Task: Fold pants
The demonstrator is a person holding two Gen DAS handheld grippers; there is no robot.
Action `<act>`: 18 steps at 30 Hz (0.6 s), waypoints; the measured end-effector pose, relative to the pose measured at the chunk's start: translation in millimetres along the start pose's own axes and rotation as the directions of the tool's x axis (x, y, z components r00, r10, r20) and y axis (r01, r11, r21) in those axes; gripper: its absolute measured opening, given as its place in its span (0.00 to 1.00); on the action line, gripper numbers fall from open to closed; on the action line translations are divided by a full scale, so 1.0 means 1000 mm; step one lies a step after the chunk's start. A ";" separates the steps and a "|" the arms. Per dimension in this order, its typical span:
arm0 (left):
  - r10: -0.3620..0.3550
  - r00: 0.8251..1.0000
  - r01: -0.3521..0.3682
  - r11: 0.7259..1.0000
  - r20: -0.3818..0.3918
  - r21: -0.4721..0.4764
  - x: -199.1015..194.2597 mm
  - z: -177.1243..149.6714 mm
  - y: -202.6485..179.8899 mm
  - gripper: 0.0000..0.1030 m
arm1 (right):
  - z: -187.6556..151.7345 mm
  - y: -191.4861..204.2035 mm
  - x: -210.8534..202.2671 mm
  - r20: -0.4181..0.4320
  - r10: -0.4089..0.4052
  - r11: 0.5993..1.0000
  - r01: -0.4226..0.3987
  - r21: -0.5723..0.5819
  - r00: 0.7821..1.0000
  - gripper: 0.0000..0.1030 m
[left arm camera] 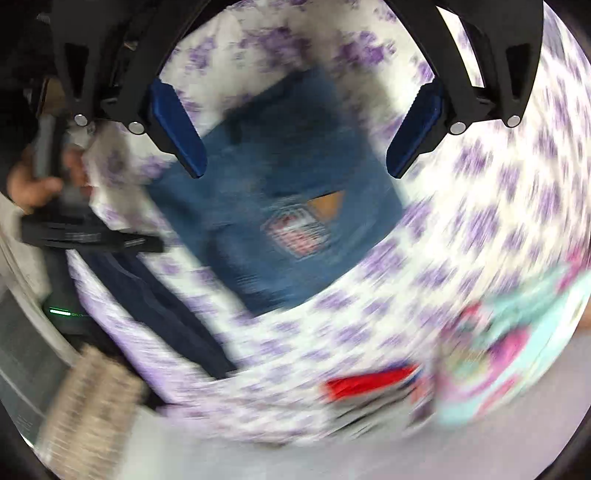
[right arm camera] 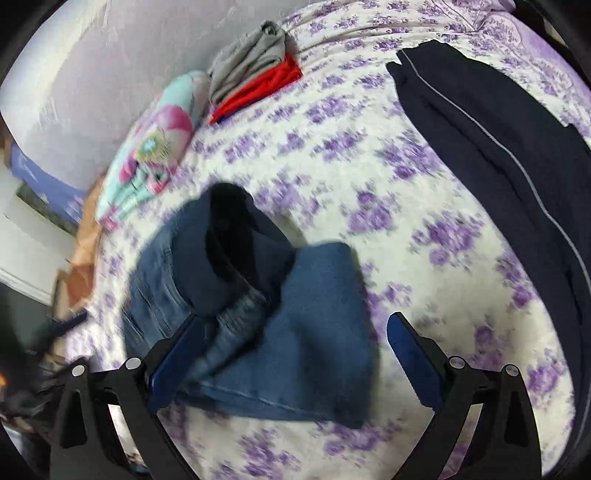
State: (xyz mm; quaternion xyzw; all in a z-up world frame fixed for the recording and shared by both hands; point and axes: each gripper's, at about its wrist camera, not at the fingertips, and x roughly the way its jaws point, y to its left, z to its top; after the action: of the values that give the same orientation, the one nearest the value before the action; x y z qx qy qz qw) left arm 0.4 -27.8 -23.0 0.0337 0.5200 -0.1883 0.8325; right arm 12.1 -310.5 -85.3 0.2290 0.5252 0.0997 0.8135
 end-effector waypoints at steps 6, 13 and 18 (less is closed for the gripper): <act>0.129 0.984 -0.160 0.943 -0.123 -0.292 0.032 -0.012 0.061 0.93 | 0.023 0.016 0.039 -0.069 0.215 0.972 -0.206 0.113 0.974 0.97; 0.187 0.965 -0.231 0.936 -0.183 -0.265 0.055 -0.015 0.051 0.93 | 0.033 0.046 0.087 -0.150 0.116 0.992 -0.108 0.063 0.982 0.54; 0.227 0.952 -0.266 0.946 -0.204 -0.185 0.057 -0.014 0.041 0.93 | 0.035 0.075 0.050 -0.141 0.090 0.993 -0.100 -0.064 0.986 0.30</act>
State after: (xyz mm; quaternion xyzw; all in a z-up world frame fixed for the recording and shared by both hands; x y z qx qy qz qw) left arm 25.4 -2.4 -85.5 0.0271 0.6015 -0.0224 0.7981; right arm 71.0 -233.8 -77.6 0.2175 0.5650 0.1726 0.7770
